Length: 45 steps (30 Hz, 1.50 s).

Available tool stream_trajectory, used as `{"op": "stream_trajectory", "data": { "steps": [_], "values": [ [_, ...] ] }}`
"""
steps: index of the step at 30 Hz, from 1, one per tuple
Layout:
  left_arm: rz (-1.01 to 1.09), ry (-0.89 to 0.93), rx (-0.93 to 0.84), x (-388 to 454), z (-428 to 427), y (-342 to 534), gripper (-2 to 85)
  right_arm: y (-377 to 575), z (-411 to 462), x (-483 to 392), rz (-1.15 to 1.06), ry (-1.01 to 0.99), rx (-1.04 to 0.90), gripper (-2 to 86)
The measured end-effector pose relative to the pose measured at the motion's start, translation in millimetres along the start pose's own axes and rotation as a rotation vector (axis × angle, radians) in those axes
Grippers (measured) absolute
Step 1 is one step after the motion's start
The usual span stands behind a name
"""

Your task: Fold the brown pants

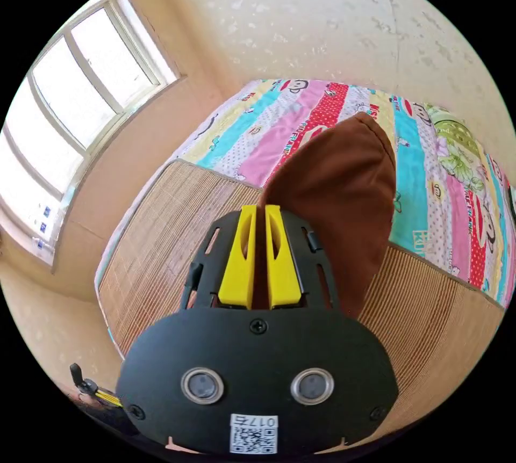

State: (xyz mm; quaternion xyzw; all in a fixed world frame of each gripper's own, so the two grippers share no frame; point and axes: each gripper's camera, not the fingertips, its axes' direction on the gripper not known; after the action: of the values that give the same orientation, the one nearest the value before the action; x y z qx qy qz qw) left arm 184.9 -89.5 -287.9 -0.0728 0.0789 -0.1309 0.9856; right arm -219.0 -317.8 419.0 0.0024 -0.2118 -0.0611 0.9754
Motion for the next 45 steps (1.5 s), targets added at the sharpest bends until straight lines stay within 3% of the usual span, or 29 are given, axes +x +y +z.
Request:
{"op": "stream_trajectory", "data": {
  "steps": [2, 4, 9, 14, 17, 20, 23, 25, 28, 29, 34, 37, 39, 41, 45],
  "values": [
    [-0.012, -0.068, -0.011, -18, -5, -8, -0.8, 29, 9, 6, 0.032, -0.208, 0.059, 2.5],
    [-0.004, -0.08, -0.066, -35, 2, -21, -0.7, 68, 9, 7, 0.01, -0.269, 0.043, 2.5],
    [0.077, -0.094, -0.184, -31, 17, -29, -0.6, 248, -27, -12, -0.054, -0.146, -0.163, 5.0],
    [0.16, -0.097, -0.274, -10, 7, -32, -0.6, 457, -70, -36, 0.328, -0.116, -0.328, 10.5],
    [0.218, -0.112, -0.353, 3, 3, -37, -0.5, 523, -67, -62, 0.488, -0.161, -0.364, 10.4],
    [0.276, -0.115, -0.455, 17, -3, -44, -0.5, 546, -66, -86, 0.55, -0.168, -0.373, 8.3],
    [0.312, -0.008, -0.528, 28, -19, -48, -0.5, 544, -88, -98, 0.564, -0.113, -0.358, 5.0],
    [0.396, 0.342, -0.529, 38, -46, -47, -0.6, 539, -110, -101, 0.566, -0.198, -0.294, 3.6],
    [0.334, 0.621, -0.52, 32, -73, -45, -0.6, 529, -154, -109, 0.533, -0.324, -0.153, 2.4],
    [0.318, 0.637, -0.512, 30, -77, -44, -0.6, 529, -167, -110, 0.533, -0.304, -0.133, 2.1],
    [0.193, 0.271, -0.474, 15, -70, -10, 0.0, 559, -136, -83, 0.616, -0.238, -0.258, 1.4],
    [0.128, 0.091, -0.529, 16, -52, 8, 2.0, 570, -114, -74, 0.612, -0.059, -0.398, 1.3],
    [0.139, 0.053, -0.529, 25, -55, 16, 5.3, 571, -123, -67, 0.619, -0.013, -0.378, 1.4],
    [0.147, 0.066, -0.459, 34, -71, 21, 8.9, 564, -148, -54, 0.594, -0.114, -0.218, 2.0],
    [0.17, 0.091, -0.301, 46, -95, -3, 10.8, 541, -156, -6, 0.593, -0.174, -0.155, 4.3]
  ]
}}
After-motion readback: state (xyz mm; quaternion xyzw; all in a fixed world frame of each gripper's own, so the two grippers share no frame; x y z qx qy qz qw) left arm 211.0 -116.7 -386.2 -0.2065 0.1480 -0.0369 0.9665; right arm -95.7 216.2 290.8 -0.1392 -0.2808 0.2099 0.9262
